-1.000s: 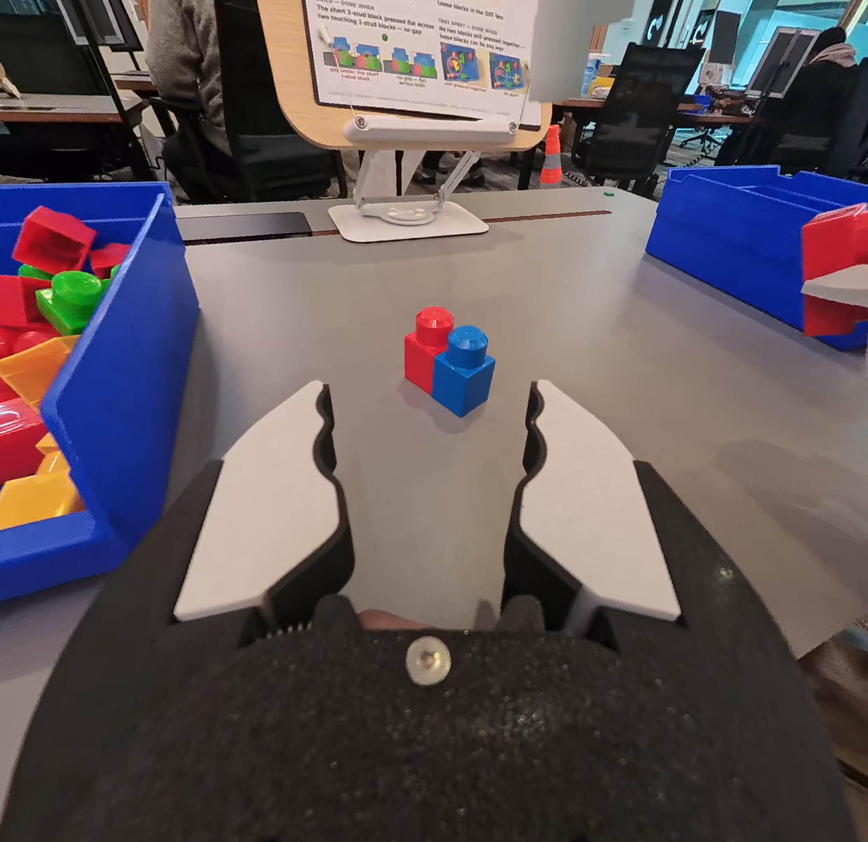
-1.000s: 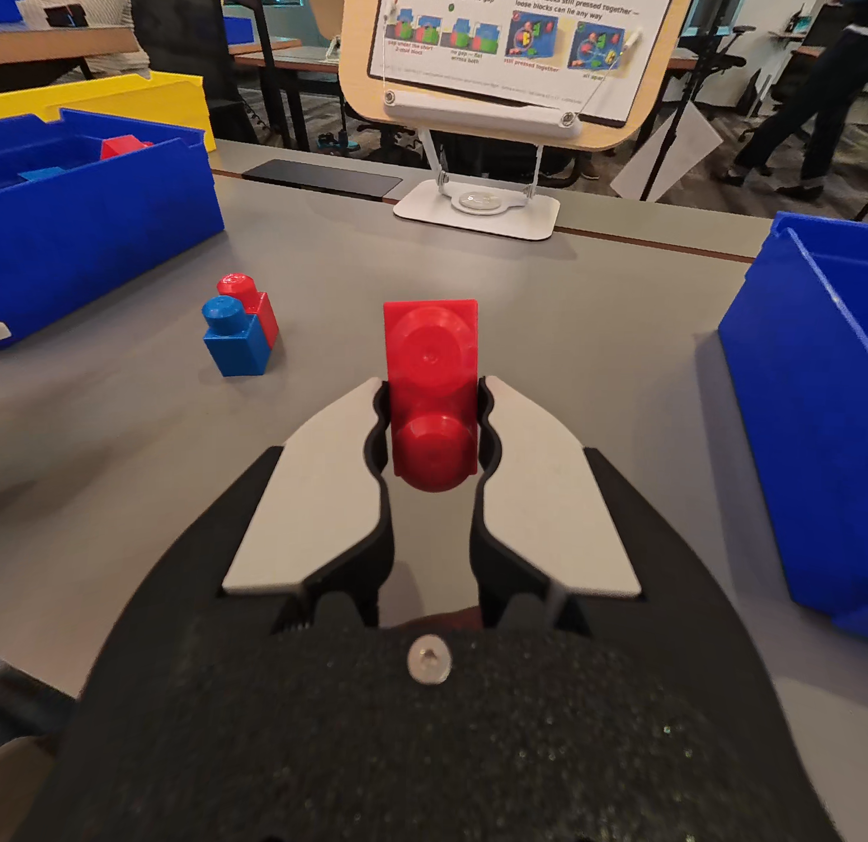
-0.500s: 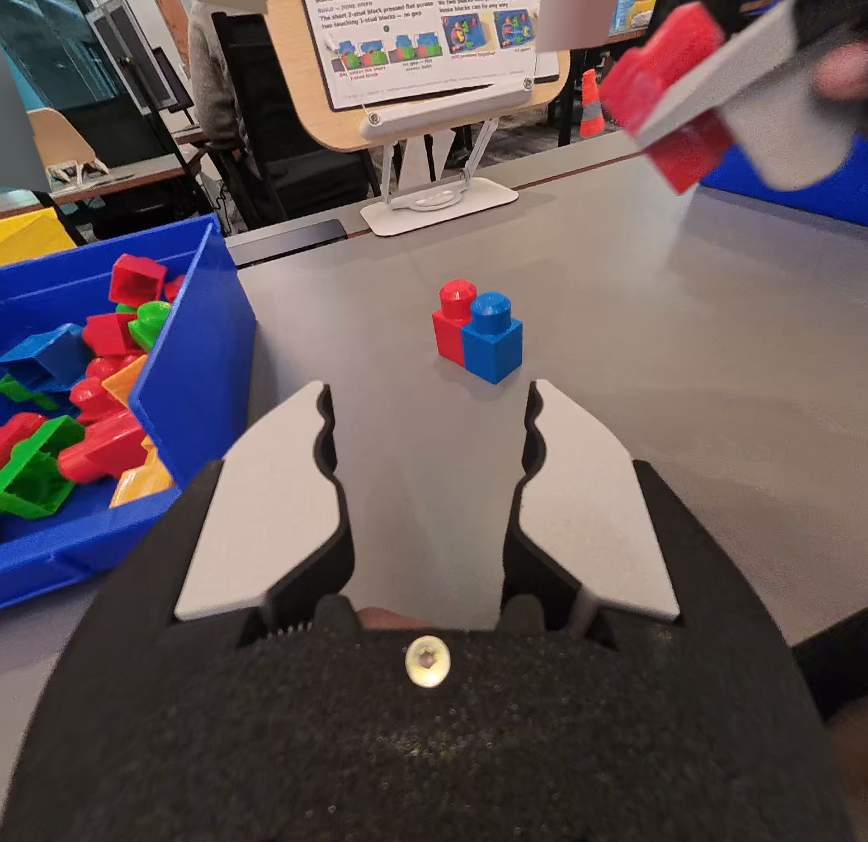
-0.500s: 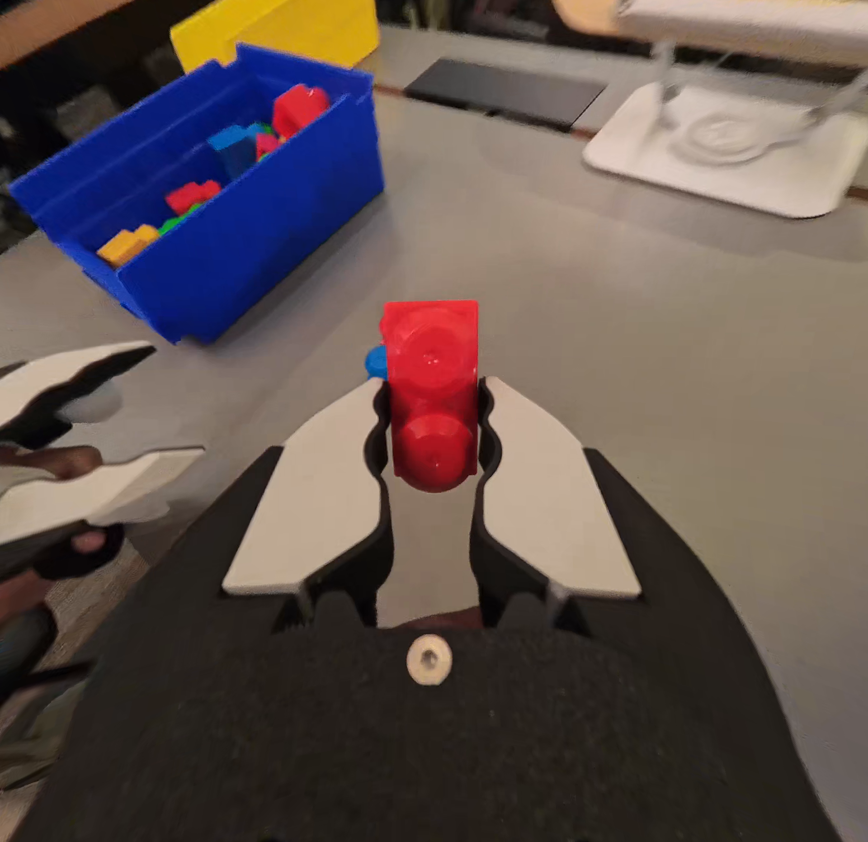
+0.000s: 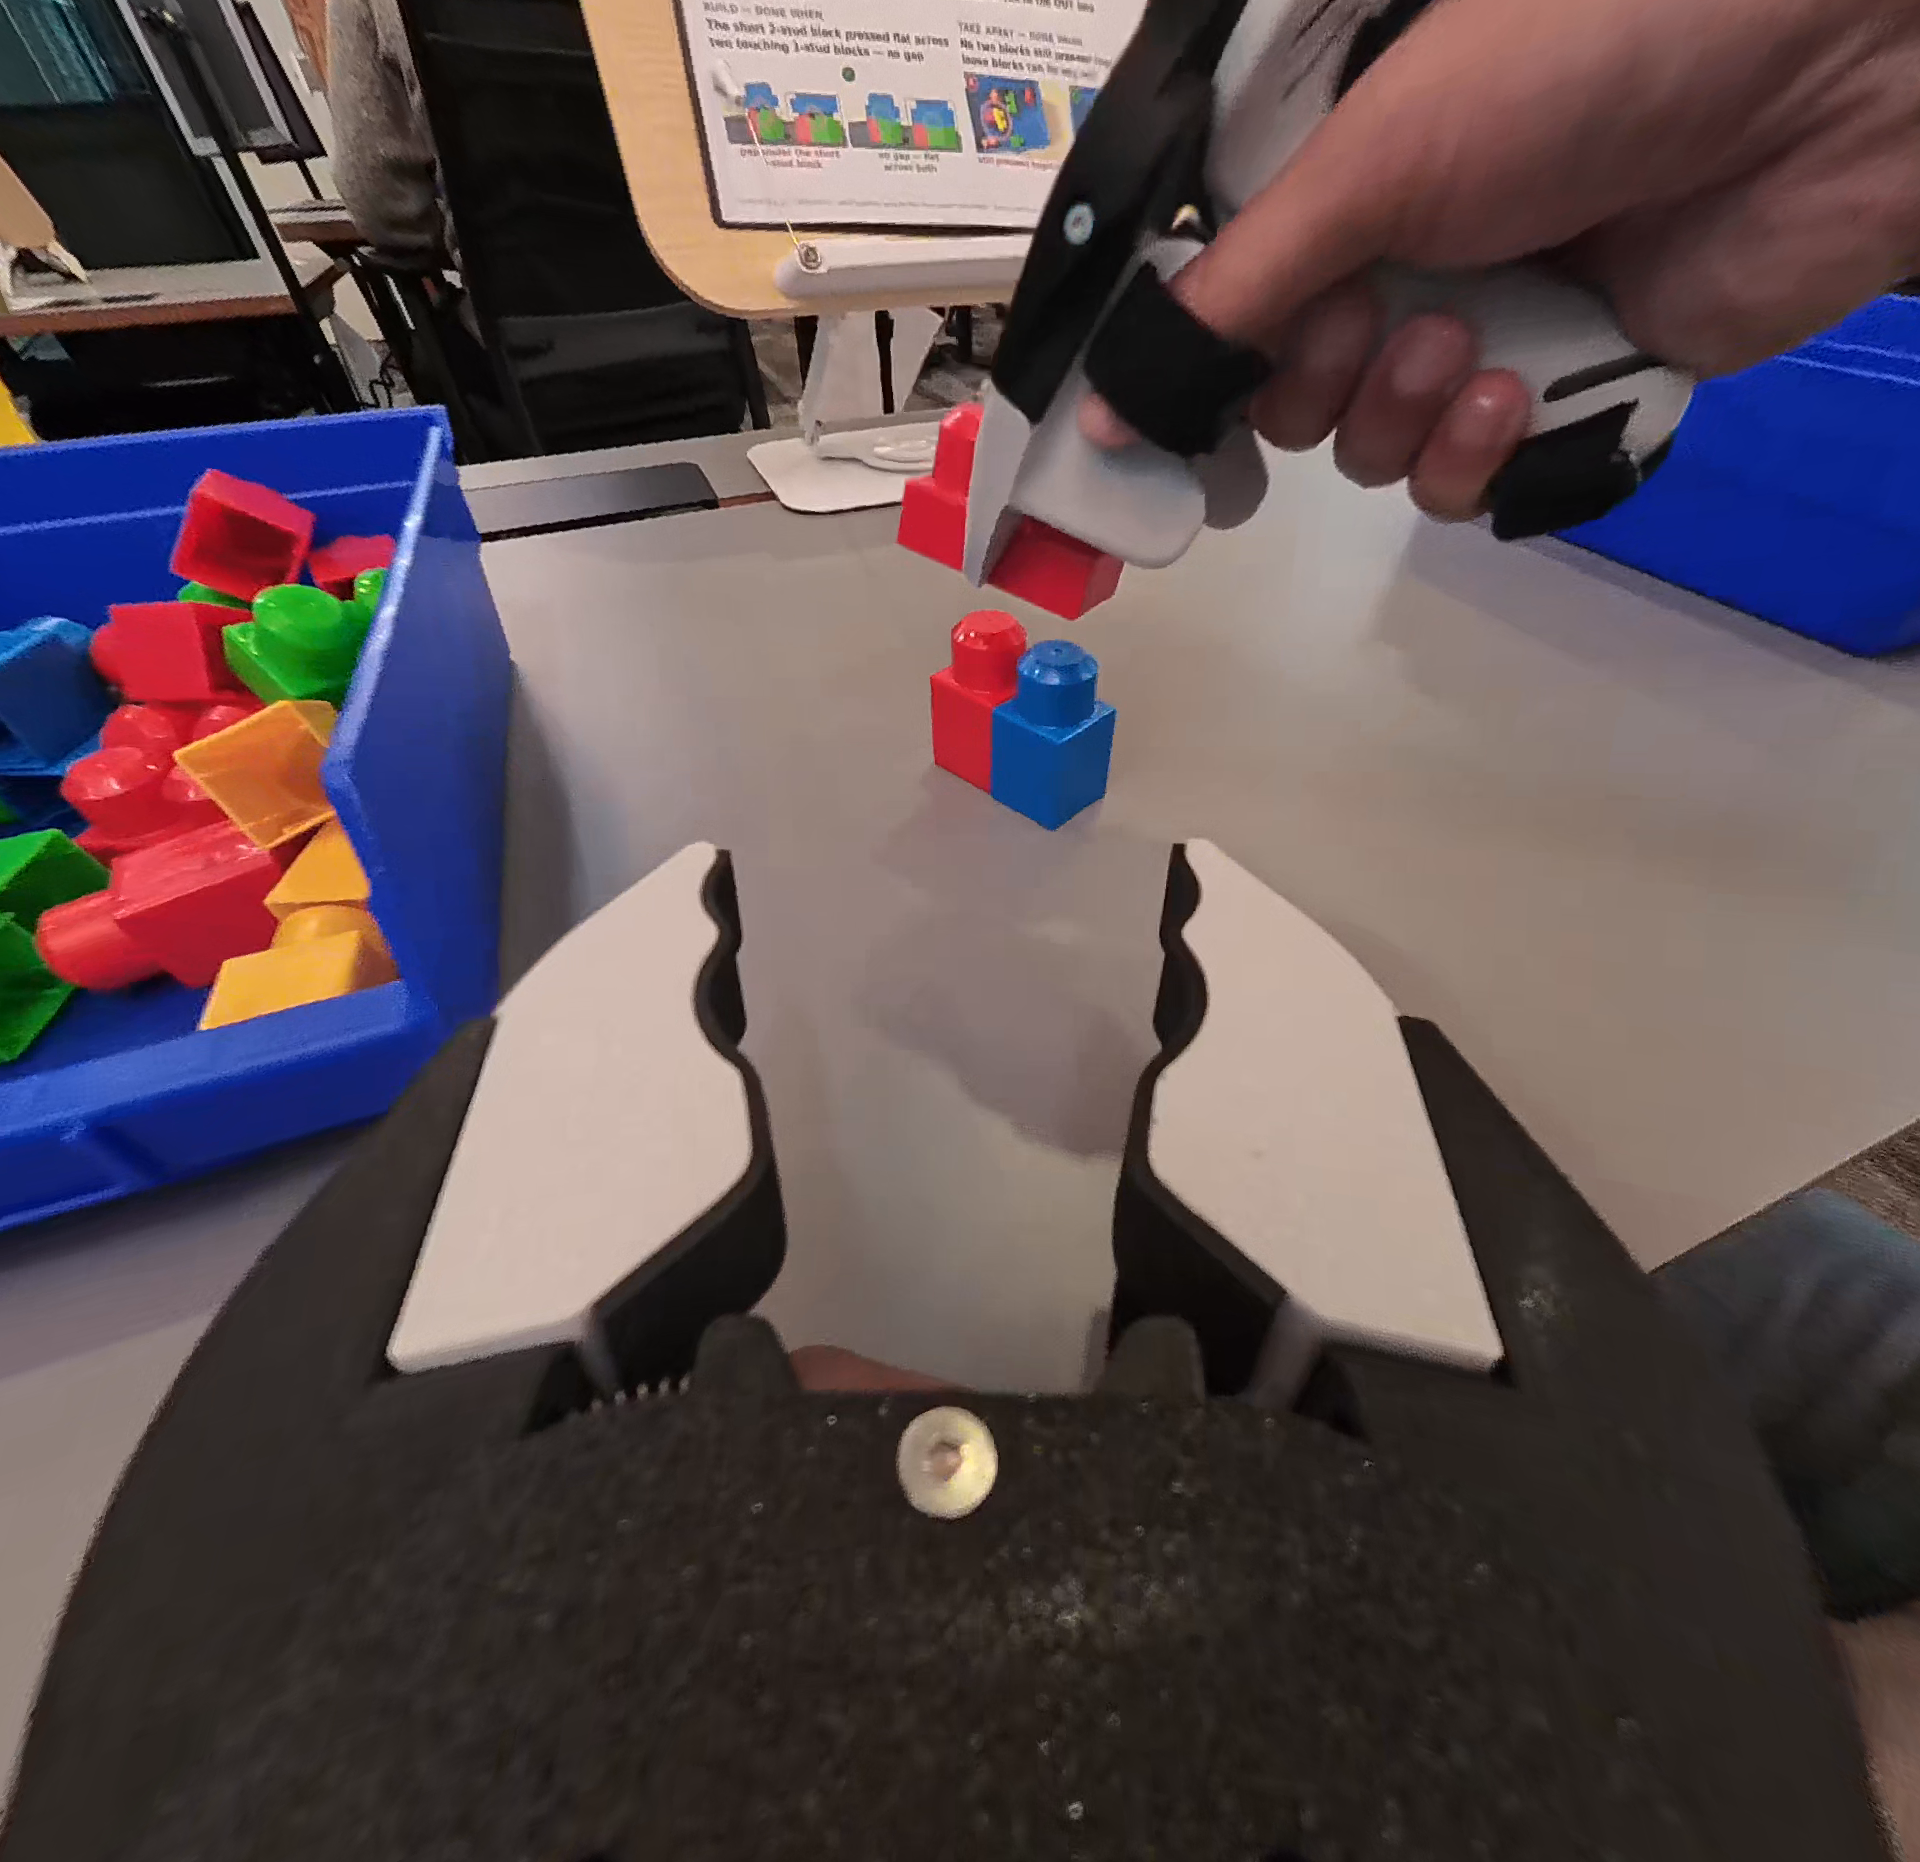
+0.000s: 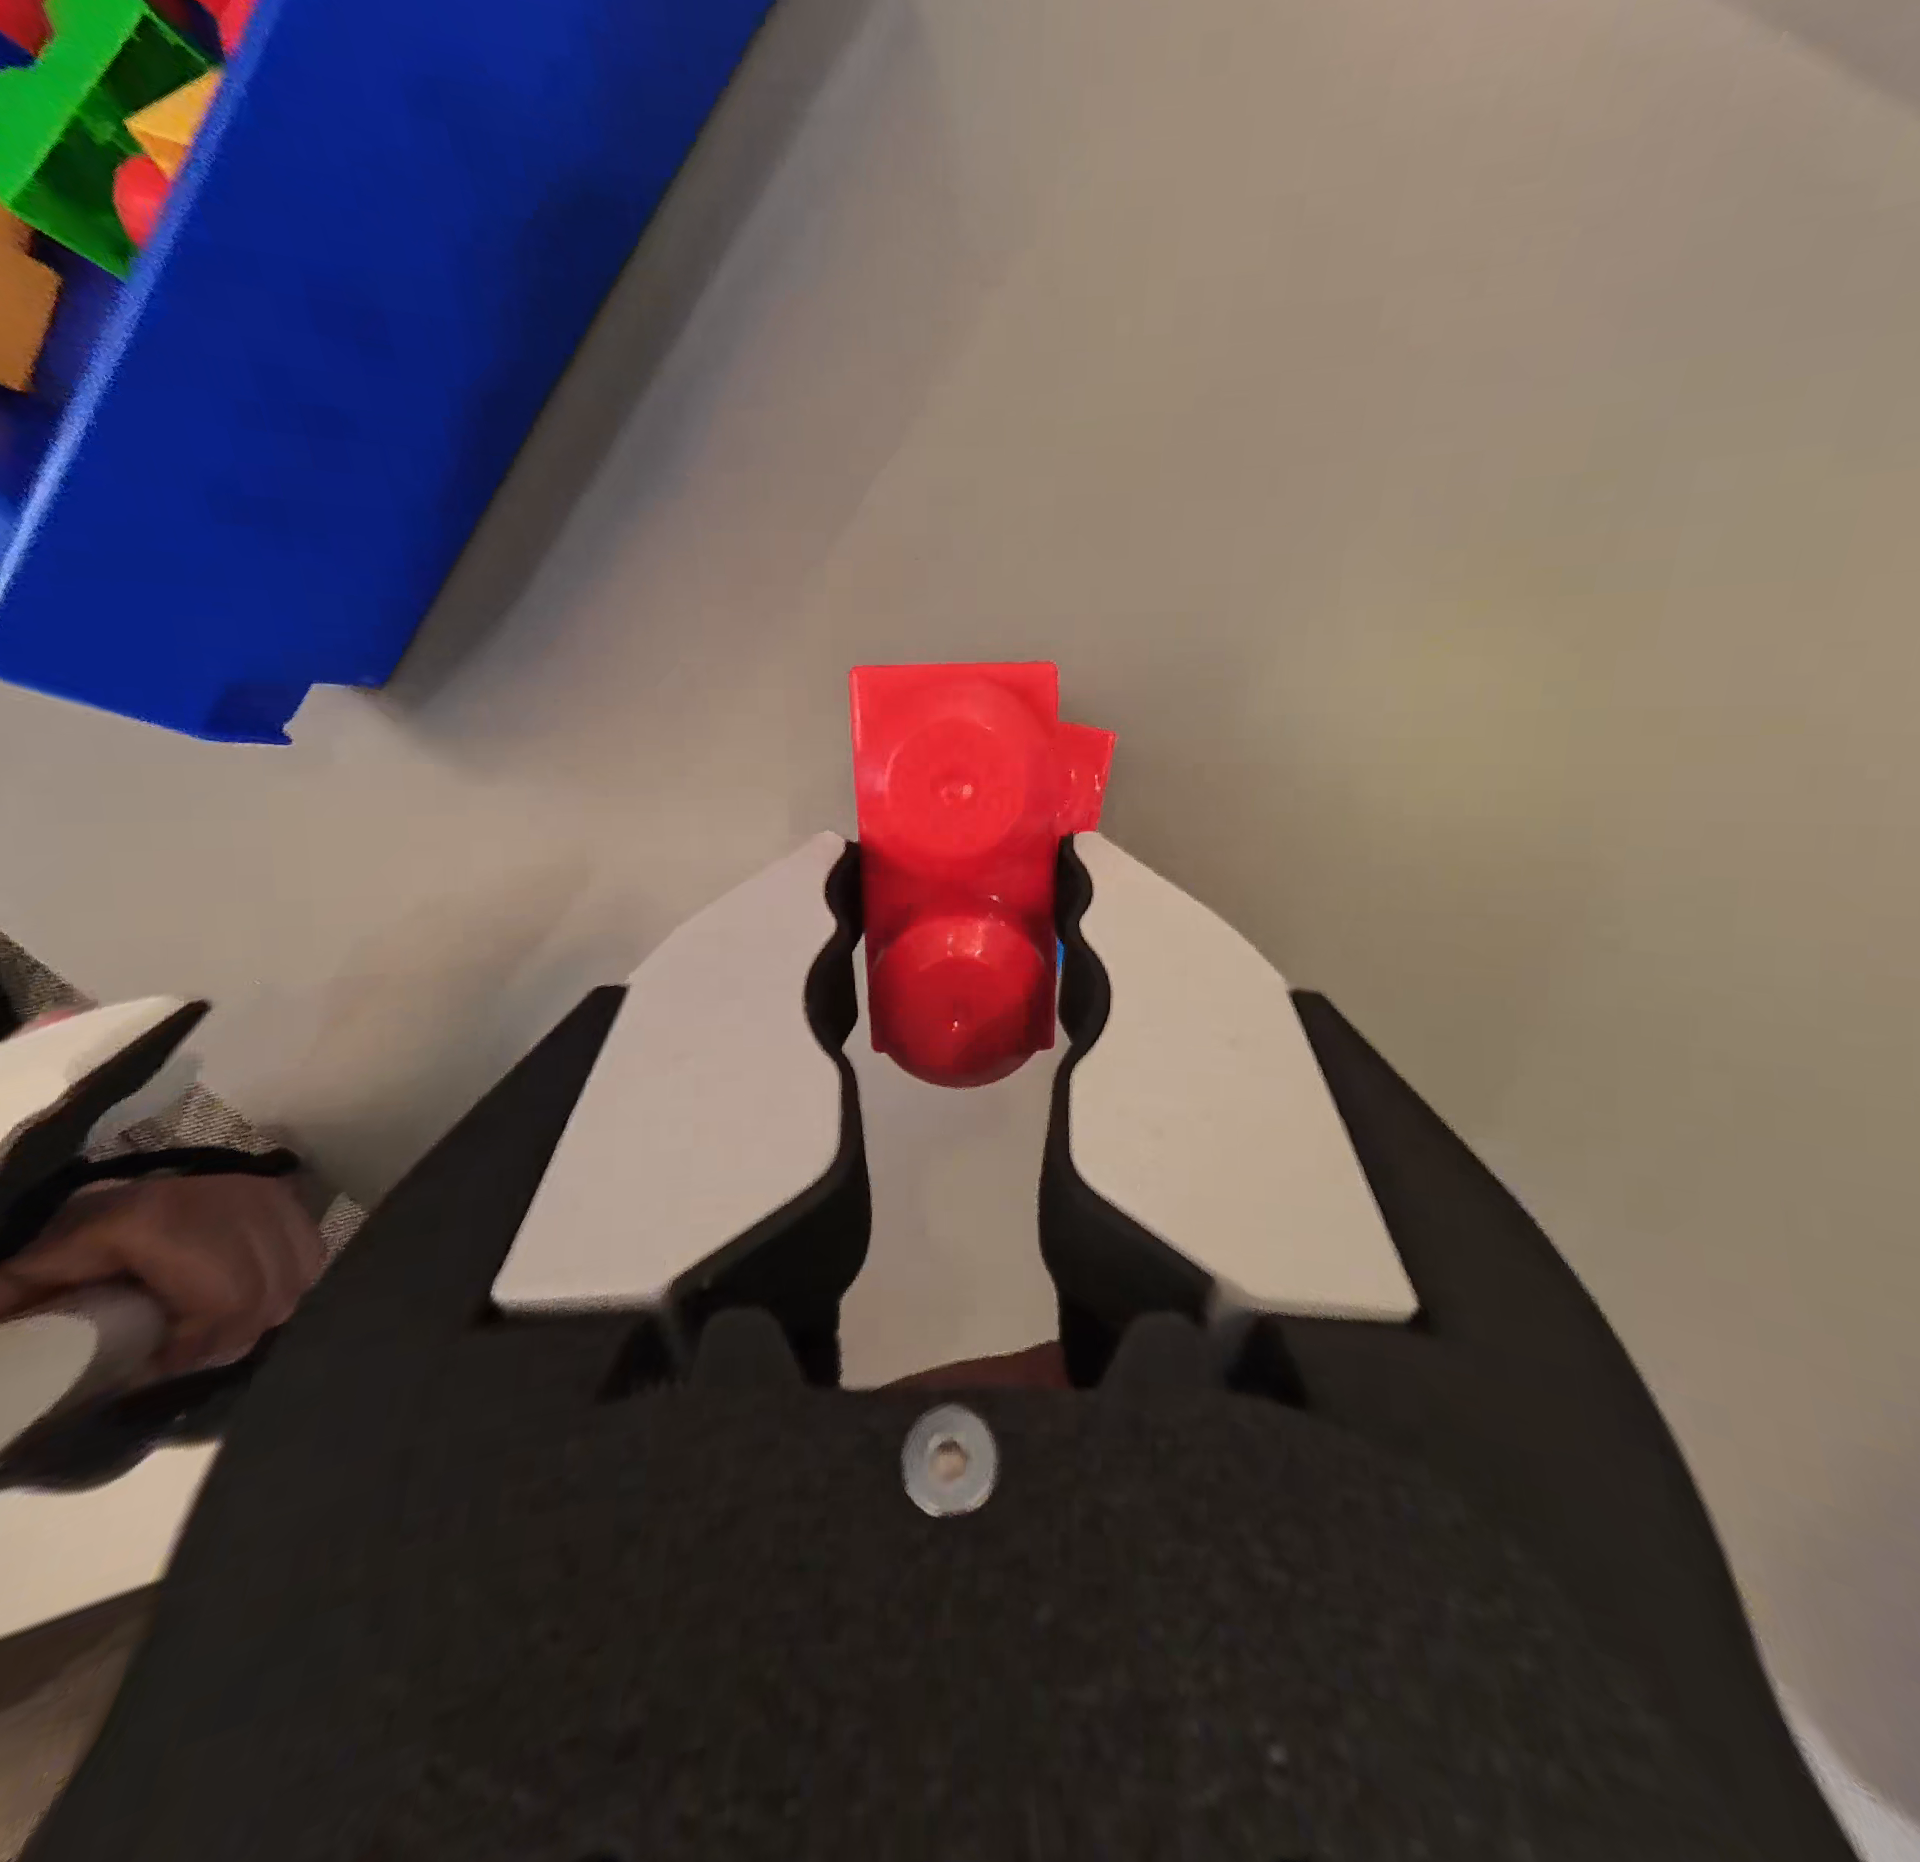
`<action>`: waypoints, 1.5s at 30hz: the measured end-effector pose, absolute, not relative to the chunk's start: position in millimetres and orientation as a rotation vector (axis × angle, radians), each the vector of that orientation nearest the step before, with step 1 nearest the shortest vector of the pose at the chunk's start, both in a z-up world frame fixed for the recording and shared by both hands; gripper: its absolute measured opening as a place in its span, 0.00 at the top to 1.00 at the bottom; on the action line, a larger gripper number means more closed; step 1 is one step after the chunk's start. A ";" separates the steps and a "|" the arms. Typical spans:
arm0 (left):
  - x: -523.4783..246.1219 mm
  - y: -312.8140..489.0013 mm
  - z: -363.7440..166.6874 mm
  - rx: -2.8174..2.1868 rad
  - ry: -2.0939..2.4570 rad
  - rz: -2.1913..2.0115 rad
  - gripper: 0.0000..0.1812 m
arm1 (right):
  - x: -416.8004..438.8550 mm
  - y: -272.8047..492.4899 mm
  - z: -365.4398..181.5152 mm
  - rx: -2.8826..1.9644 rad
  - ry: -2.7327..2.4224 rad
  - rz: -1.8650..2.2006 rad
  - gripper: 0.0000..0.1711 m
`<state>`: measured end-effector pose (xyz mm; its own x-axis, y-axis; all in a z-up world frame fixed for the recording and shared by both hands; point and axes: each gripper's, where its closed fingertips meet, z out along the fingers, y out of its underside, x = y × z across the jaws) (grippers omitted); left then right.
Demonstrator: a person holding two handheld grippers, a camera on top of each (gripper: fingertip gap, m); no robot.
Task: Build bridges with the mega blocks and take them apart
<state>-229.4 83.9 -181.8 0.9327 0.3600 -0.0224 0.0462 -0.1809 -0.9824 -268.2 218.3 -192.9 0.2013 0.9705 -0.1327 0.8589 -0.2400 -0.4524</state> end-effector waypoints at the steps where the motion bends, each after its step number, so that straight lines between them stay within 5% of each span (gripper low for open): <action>1: -230.4 81.8 -179.9 -1.732 -0.305 0.308 0.57 | -268.1 219.8 -194.5 -2.211 -1.734 0.533 0.80; 45: -215.7 83.5 -177.5 -1.748 -0.206 0.342 0.56 | -261.1 217.9 -226.7 -2.435 -1.643 0.360 0.79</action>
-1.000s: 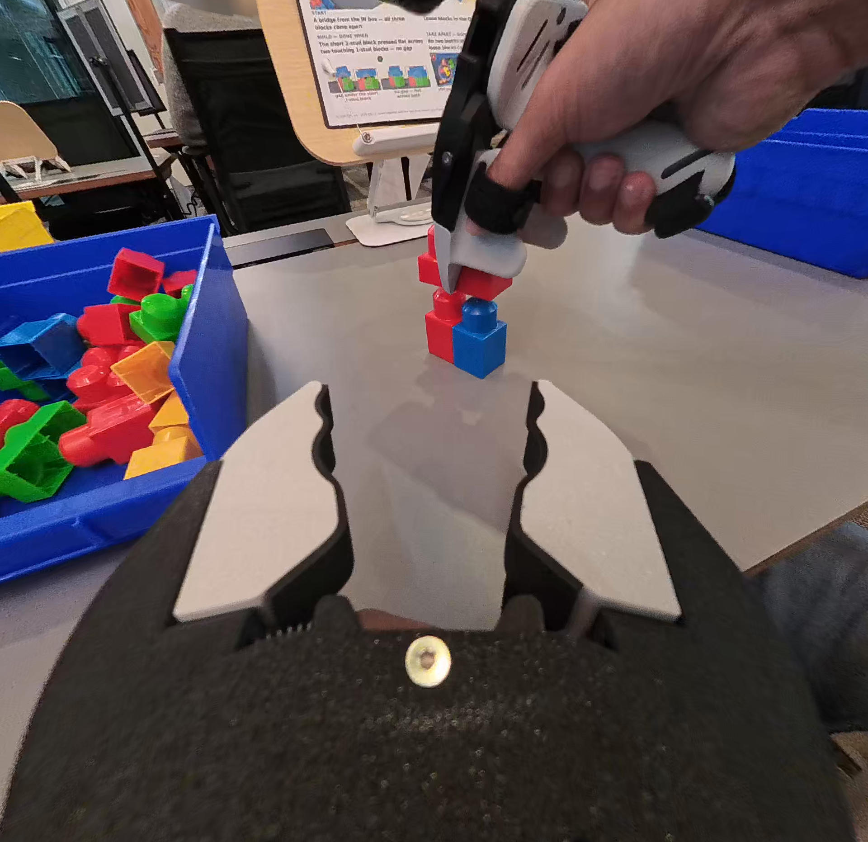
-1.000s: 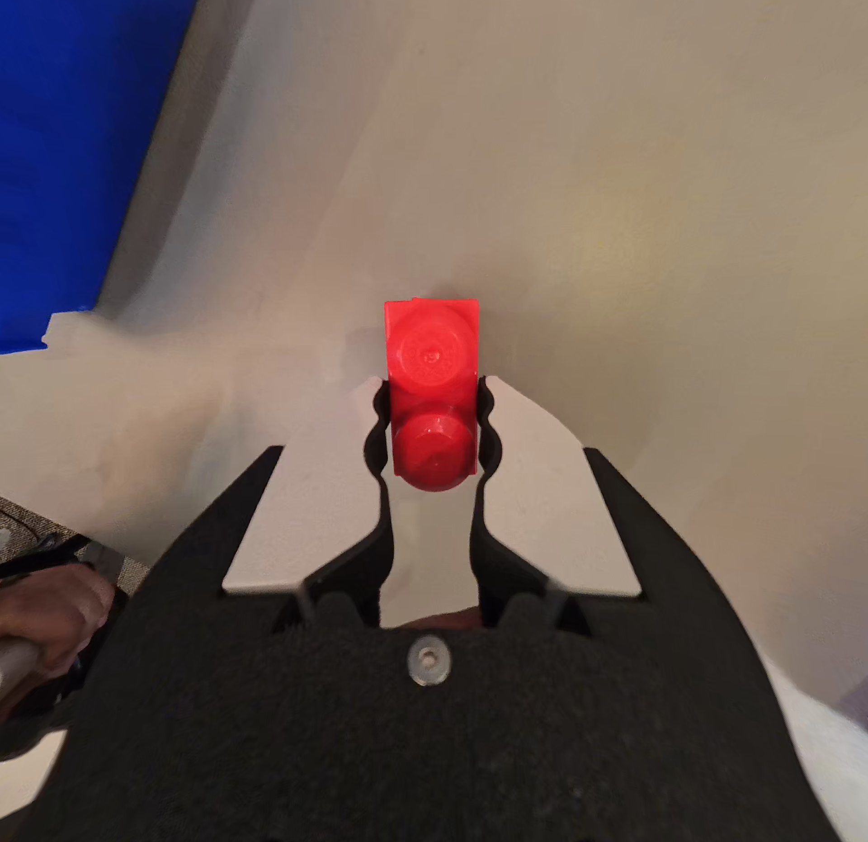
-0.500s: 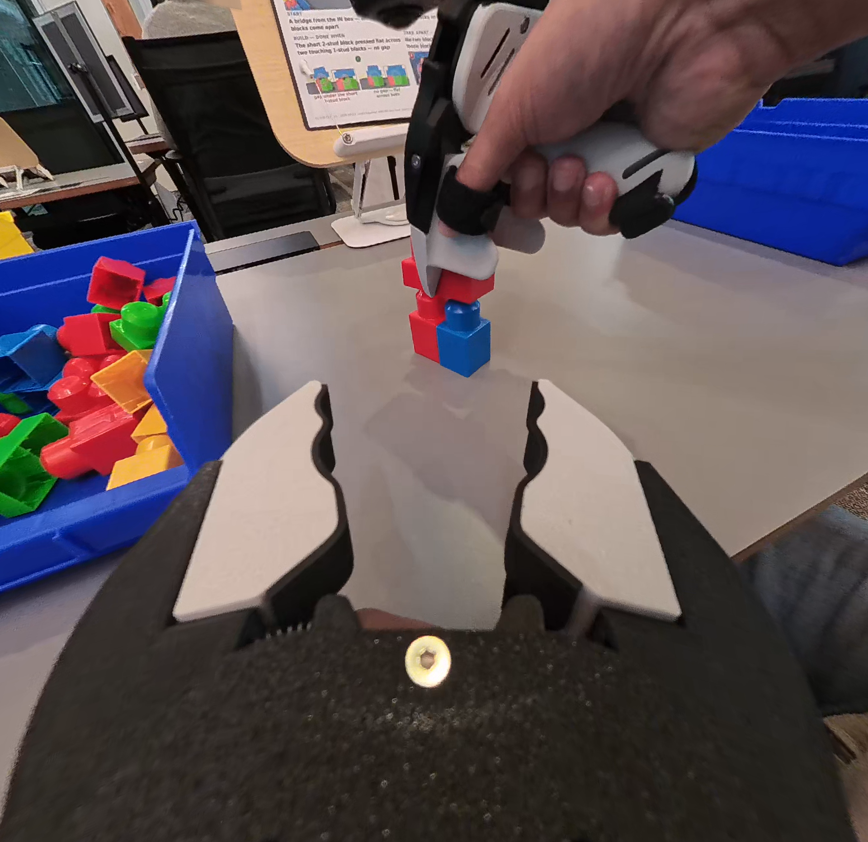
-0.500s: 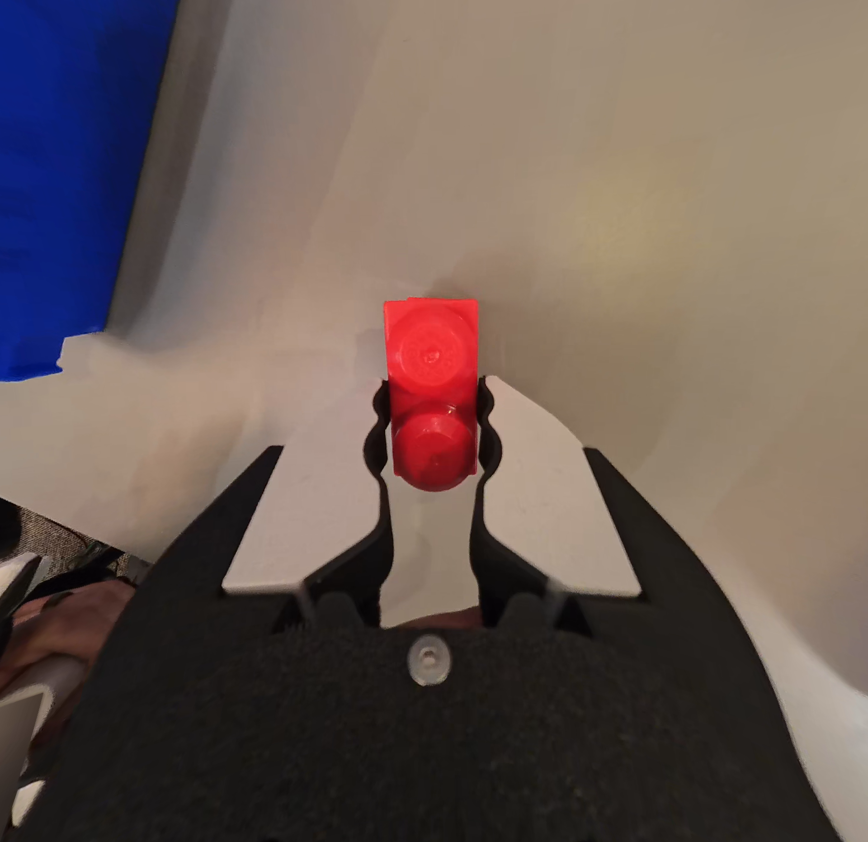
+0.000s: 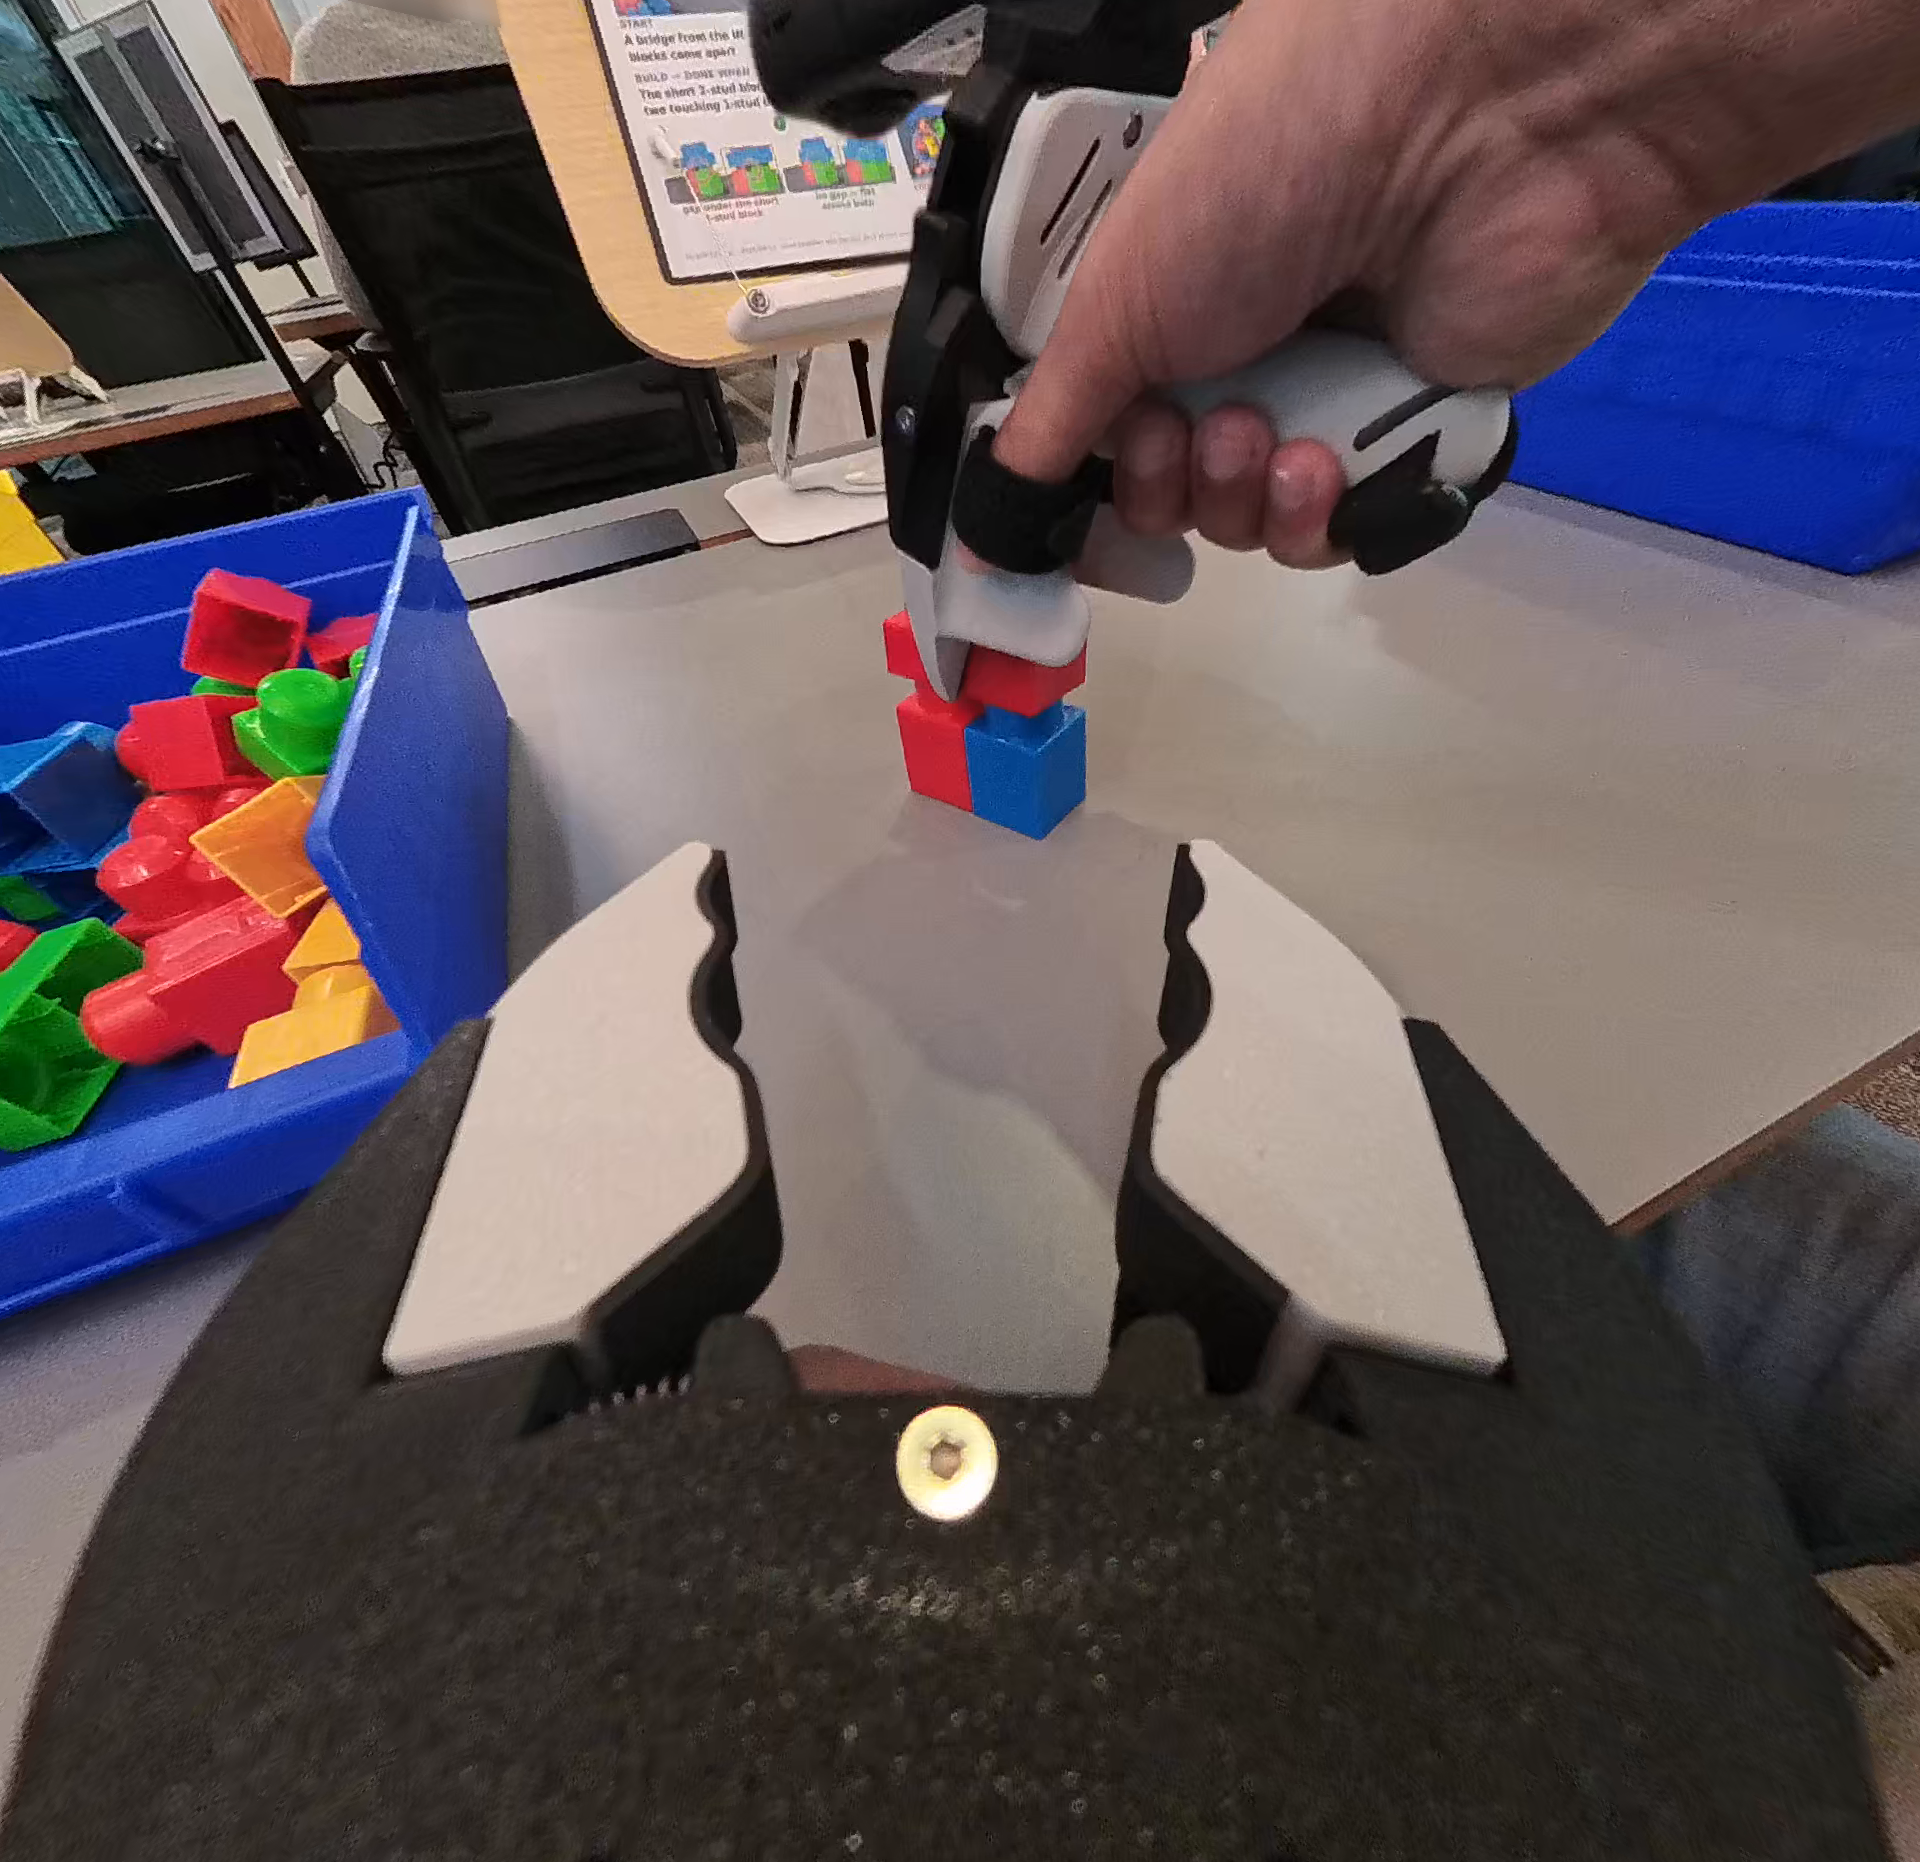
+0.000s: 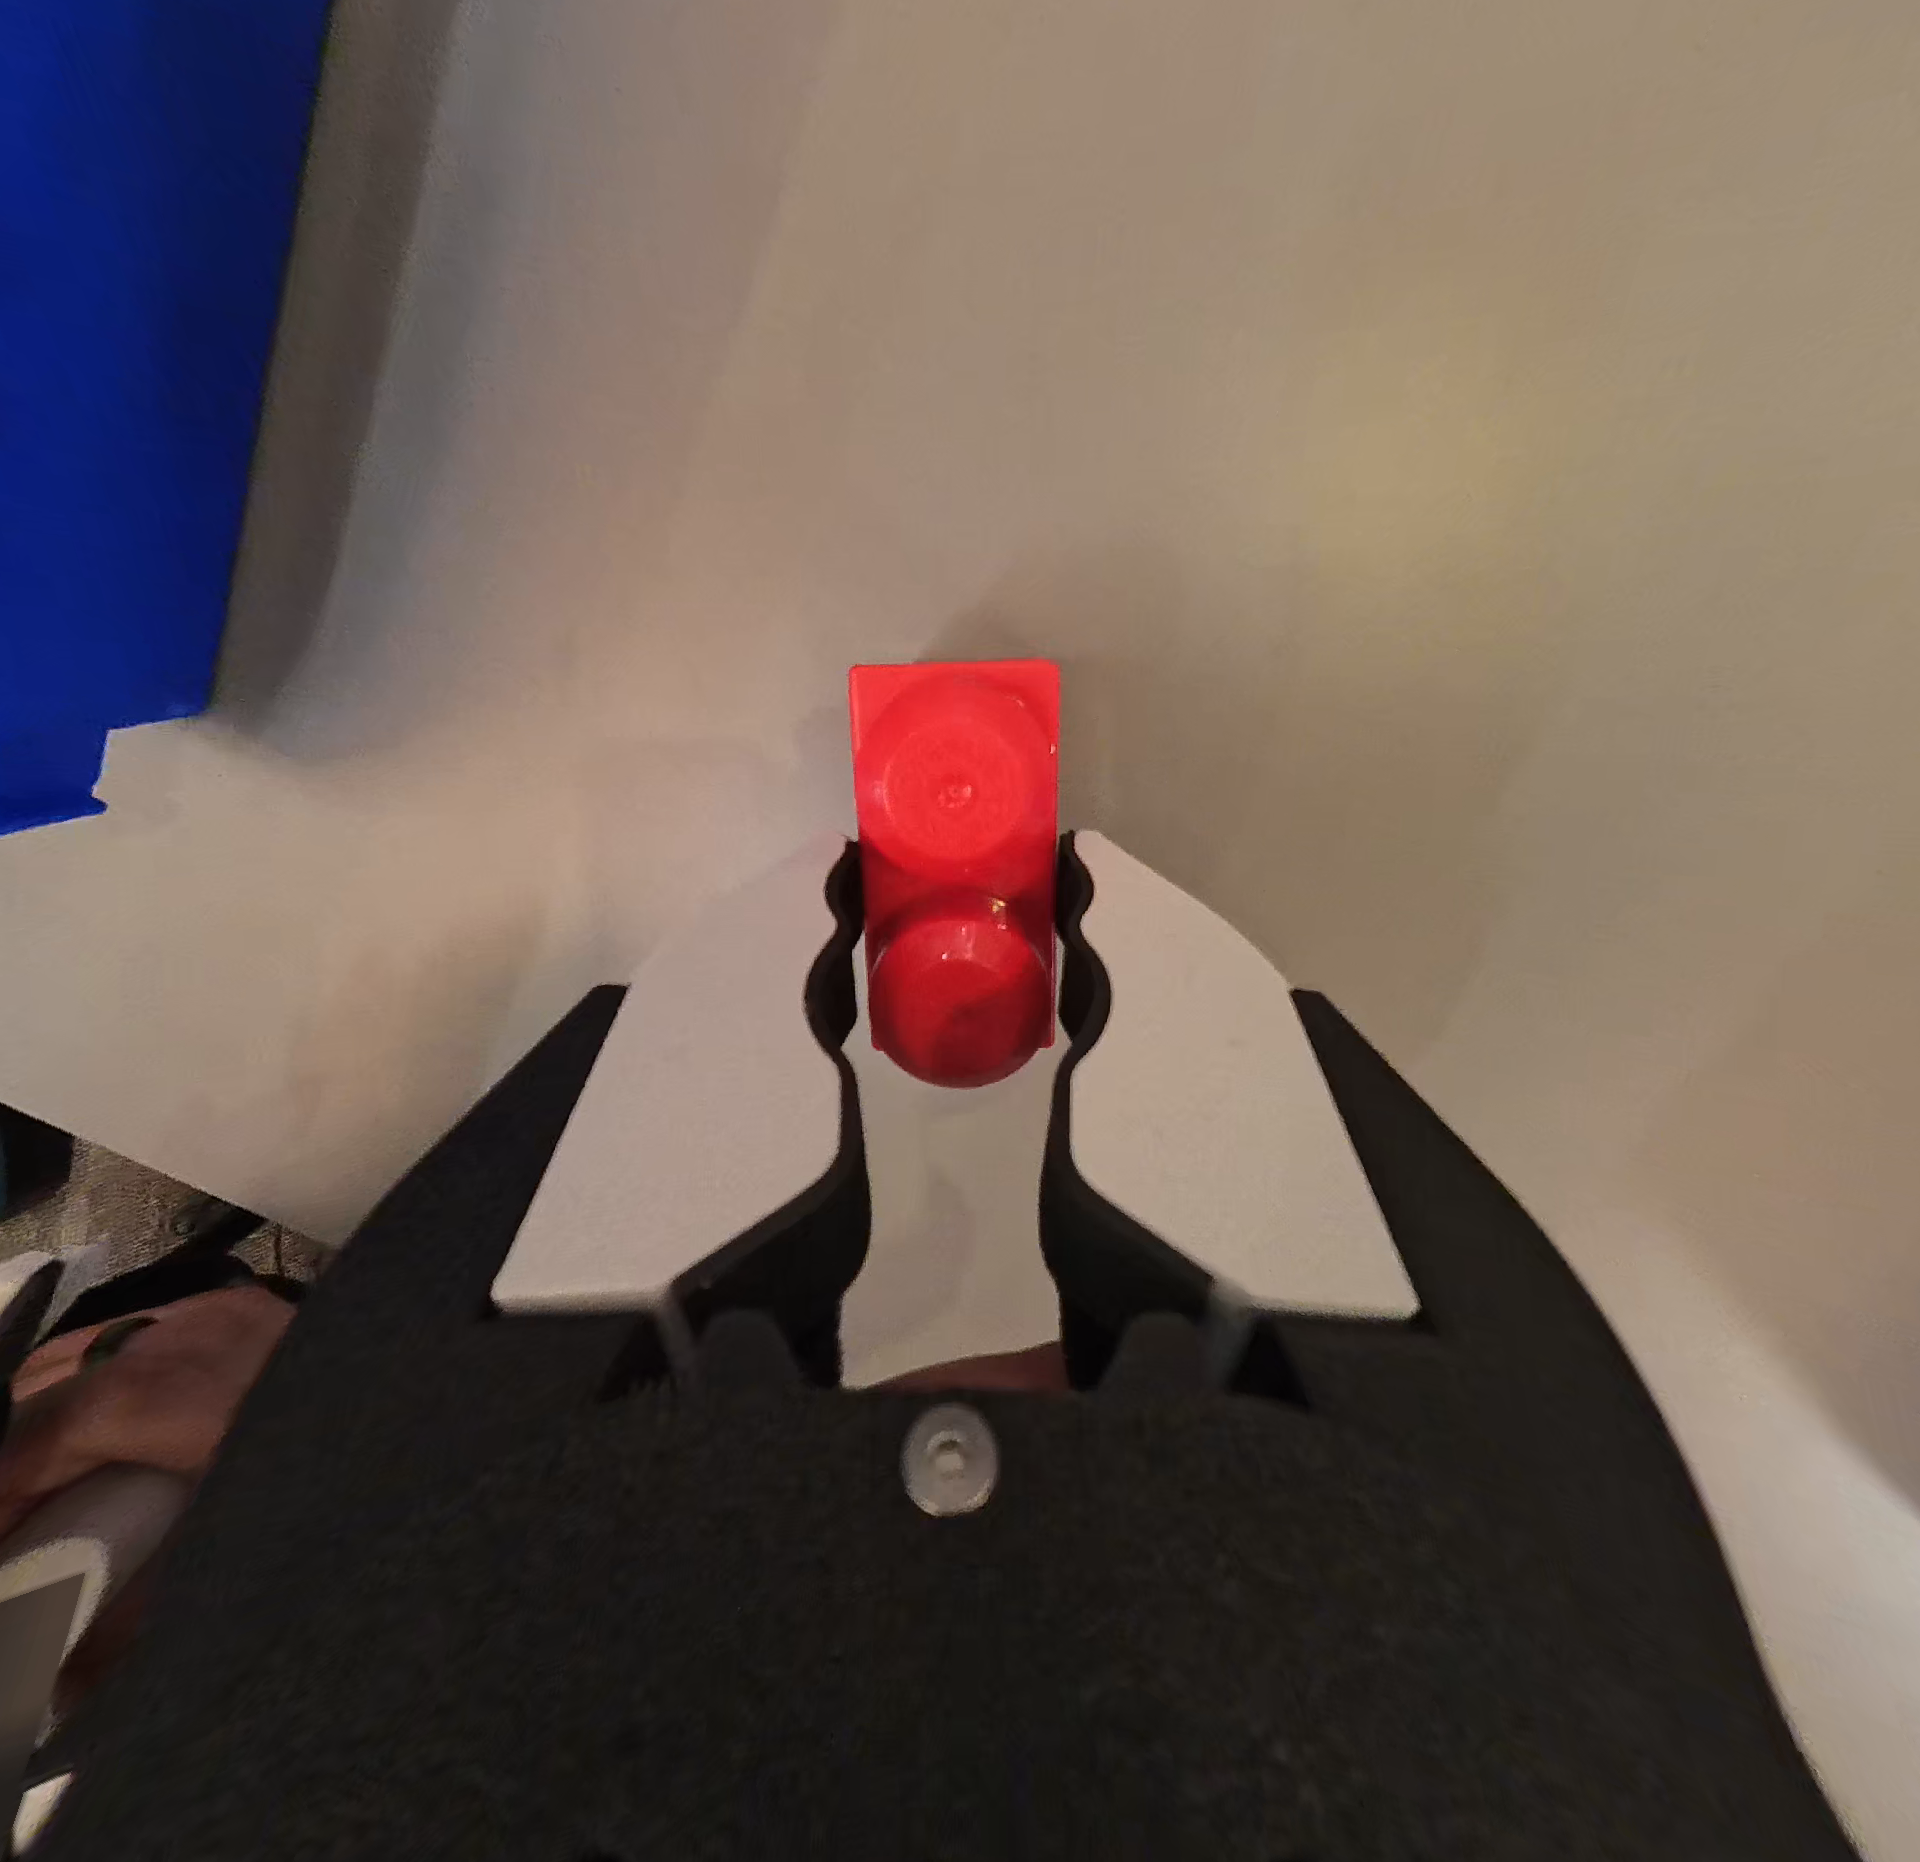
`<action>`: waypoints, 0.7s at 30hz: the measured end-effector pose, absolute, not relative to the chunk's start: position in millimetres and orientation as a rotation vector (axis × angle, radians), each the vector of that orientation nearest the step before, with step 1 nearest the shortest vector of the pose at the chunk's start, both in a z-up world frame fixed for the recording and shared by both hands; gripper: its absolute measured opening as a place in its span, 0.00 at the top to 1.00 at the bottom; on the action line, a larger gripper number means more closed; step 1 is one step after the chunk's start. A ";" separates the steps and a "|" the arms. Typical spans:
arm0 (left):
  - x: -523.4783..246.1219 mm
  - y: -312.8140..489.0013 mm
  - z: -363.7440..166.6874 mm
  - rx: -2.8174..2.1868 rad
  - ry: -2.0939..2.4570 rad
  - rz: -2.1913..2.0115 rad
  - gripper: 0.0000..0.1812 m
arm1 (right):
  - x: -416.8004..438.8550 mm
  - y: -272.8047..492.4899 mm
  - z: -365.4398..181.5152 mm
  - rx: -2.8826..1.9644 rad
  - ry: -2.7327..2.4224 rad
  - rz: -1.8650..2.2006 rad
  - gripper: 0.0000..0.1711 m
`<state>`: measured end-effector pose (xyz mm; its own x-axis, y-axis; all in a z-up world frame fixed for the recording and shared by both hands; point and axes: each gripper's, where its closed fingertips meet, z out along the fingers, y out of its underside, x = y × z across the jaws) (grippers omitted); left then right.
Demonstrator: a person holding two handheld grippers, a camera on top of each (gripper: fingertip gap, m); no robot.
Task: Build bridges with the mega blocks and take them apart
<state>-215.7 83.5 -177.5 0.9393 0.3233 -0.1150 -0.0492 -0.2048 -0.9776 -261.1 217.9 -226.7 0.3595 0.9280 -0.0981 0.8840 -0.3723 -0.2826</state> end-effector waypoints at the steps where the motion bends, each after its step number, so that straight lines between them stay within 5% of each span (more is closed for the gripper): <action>1: -216.1 83.4 -177.4 -1.747 -0.208 0.341 0.56 | -260.5 218.3 -227.4 -2.425 -1.653 0.344 0.79; 8: -215.2 84.8 -179.6 -1.756 -0.201 0.343 0.56 | -258.3 218.3 -227.9 -2.395 -1.699 0.306 0.79; 21: -215.1 85.9 -185.2 -1.775 -0.185 0.338 0.56 | -255.8 225.6 -184.9 -2.241 -1.729 0.372 0.63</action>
<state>-215.1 85.9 -185.2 0.9440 0.3046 -0.1271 -0.0567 -0.2297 -0.9716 -255.8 225.6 -184.9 0.2480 0.9683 -0.0287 0.8946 -0.2403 -0.3767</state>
